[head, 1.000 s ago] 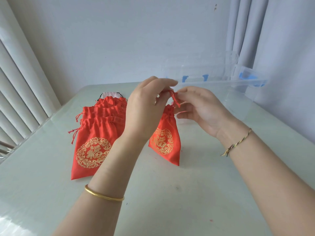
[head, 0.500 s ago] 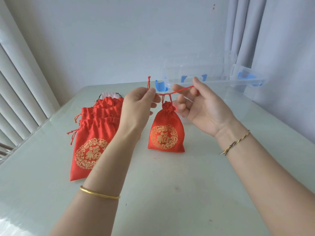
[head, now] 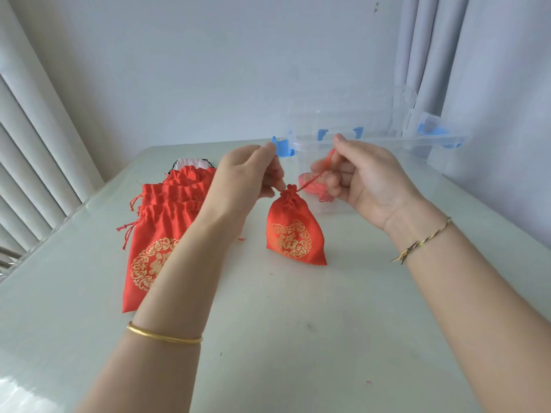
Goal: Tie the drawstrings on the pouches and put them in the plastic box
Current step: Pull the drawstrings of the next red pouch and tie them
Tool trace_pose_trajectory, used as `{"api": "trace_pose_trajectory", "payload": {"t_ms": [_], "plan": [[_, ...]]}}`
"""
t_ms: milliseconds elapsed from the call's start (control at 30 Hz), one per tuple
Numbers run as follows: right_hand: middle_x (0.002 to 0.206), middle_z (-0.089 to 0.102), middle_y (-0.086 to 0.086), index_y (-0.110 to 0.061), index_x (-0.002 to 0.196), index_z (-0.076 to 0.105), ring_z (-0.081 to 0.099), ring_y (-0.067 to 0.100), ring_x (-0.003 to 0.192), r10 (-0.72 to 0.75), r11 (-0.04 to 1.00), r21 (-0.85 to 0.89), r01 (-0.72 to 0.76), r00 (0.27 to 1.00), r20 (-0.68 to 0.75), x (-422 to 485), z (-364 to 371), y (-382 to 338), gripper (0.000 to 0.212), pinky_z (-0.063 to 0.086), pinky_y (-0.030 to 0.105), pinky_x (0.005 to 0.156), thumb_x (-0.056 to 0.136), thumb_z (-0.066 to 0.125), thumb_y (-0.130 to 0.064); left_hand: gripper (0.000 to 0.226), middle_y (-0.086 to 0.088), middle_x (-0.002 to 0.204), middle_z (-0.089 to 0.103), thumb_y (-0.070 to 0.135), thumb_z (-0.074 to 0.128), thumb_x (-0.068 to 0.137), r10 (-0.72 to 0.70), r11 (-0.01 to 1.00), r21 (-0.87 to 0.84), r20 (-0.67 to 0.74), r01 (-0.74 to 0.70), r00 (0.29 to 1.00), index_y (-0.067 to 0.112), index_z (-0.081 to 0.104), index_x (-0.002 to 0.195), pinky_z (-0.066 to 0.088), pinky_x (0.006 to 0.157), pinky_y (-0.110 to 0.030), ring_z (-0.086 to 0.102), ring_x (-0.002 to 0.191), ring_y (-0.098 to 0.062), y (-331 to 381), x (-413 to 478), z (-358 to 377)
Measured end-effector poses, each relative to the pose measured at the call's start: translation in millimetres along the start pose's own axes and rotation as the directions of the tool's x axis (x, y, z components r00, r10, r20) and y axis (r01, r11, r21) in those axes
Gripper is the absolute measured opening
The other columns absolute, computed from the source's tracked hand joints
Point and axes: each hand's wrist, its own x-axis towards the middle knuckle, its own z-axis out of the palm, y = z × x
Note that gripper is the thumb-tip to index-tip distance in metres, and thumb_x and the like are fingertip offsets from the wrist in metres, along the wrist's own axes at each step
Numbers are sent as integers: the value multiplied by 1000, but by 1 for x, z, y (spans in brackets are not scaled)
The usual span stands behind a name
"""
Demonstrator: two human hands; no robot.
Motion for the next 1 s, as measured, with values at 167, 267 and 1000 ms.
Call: {"api": "trace_pose_trajectory", "payload": {"t_ms": [167, 267, 1000], "plan": [[72, 60, 3, -13, 66, 56, 51, 8, 44, -87, 996, -18, 88, 995, 48, -5, 8, -7, 30, 36, 22, 47, 93, 52, -25, 21, -1, 62, 56, 21, 60, 89, -34, 985, 170, 182, 2, 983, 11, 64, 70, 46, 60, -22, 53, 57, -11, 5, -6, 4], [75, 60, 2, -12, 69, 59, 51, 7, 45, -109, 992, -53, 113, 991, 73, -7, 10, -6, 27, 37, 21, 48, 92, 53, -23, 14, -3, 64, 55, 22, 68, 82, -62, 981, 191, 236, 17, 970, 16, 68, 69, 48, 69, -28, 51, 60, -12, 7, -9, 5], [69, 57, 1, -18, 73, 56, 51, 12, 63, -261, 775, -532, 341, 939, 222, -11, 18, 5, 23, 40, 14, 53, 74, 73, -4, 21, 9, 42, 53, 10, 59, 89, -31, 998, 48, 14, 30, 999, 14, 57, 69, 41, 54, -19, 48, 42, -3, -3, -1, 6]]}}
